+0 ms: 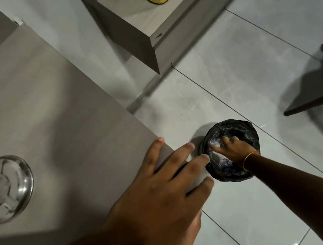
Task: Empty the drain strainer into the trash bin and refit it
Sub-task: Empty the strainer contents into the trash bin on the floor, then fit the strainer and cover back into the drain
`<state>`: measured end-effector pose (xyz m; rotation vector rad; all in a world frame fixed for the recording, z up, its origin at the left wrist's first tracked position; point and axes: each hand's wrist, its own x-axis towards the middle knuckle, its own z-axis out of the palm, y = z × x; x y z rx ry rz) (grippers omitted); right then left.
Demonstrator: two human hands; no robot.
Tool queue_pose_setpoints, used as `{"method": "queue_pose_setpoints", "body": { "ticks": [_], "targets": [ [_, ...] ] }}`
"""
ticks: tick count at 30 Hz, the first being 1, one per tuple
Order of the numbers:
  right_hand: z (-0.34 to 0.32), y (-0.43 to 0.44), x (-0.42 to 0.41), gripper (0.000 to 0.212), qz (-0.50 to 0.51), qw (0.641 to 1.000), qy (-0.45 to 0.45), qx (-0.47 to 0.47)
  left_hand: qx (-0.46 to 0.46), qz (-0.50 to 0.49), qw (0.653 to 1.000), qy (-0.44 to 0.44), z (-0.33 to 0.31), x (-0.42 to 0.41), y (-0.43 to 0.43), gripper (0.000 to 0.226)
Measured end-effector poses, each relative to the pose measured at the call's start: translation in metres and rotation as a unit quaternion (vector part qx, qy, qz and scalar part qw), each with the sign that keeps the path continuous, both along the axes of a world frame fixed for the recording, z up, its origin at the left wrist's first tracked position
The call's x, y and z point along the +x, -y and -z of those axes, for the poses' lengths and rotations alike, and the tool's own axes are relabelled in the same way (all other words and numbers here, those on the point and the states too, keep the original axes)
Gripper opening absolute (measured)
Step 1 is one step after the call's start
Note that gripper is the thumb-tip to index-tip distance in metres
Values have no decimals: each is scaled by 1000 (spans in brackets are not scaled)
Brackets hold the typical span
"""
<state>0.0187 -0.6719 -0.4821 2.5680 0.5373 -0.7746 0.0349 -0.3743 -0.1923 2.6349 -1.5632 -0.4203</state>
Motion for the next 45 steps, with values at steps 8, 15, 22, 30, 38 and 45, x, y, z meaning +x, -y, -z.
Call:
{"method": "queue_pose_setpoints", "body": {
  "ticks": [8, 15, 22, 30, 38, 45],
  "targets": [
    [-7, 2, 3, 58, 154, 984, -49, 68, -36, -2, 999, -16, 1, 1, -3, 49],
    [-96, 35, 5, 56, 480, 849, 23, 220, -4, 6, 999, -32, -6, 3, -4, 45],
    [-231, 8, -9, 40, 686, 599, 113, 398, -1, -17, 999, -35, -10, 1, -2, 91],
    [-375, -93, -39, 20, 640, 556, 137, 512, -13, -212, 976, -45, -53, -57, -39, 95],
    [-414, -260, -14, 25, 541, 689, 63, 478, -65, -551, 832, -1, -68, -127, -211, 82],
    [-387, -400, 26, 16, 398, 777, 14, 488, -23, -653, 757, 18, -40, -116, -310, 75]
  ]
}}
